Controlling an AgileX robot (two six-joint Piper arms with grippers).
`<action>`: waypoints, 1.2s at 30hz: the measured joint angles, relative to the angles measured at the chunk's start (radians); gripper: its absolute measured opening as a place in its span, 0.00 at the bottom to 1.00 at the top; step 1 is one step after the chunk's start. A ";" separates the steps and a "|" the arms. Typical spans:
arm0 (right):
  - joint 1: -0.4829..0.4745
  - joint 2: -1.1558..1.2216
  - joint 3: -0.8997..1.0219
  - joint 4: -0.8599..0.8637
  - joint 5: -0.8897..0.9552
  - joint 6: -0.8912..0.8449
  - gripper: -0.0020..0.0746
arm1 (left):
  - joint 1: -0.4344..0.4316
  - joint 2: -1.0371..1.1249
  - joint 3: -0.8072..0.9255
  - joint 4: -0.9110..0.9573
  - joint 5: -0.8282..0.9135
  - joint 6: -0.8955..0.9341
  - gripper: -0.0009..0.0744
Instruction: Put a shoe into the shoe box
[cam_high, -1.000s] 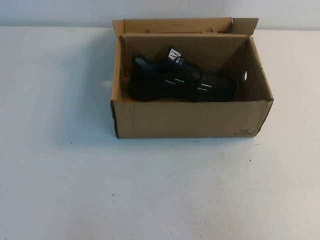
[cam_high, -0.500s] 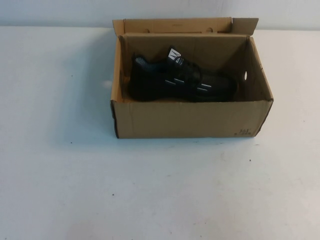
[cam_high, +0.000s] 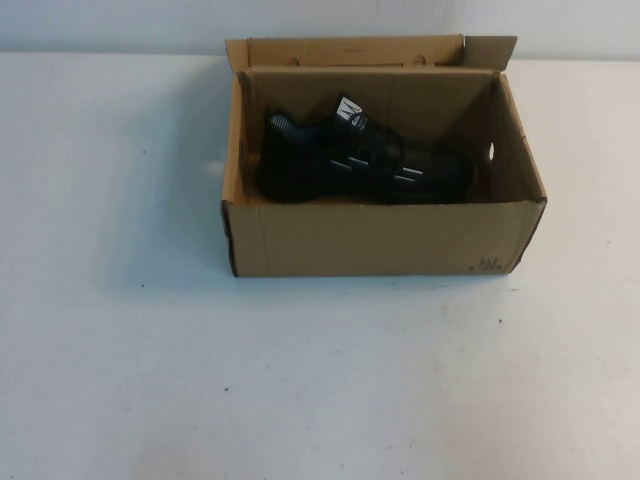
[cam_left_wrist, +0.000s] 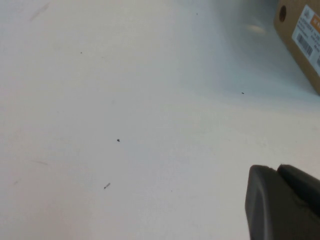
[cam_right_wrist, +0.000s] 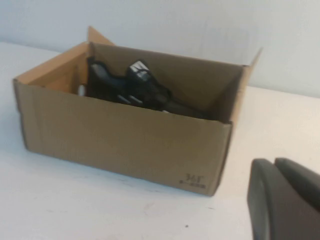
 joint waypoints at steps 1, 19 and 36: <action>-0.017 -0.019 0.016 -0.039 -0.002 0.051 0.01 | 0.000 0.000 0.000 0.000 0.000 0.000 0.01; -0.144 -0.219 0.267 -0.364 0.038 0.492 0.01 | 0.000 0.000 0.000 0.000 0.000 0.000 0.01; -0.150 -0.221 0.267 -0.357 0.100 0.393 0.01 | 0.000 0.000 0.000 0.000 0.000 0.000 0.01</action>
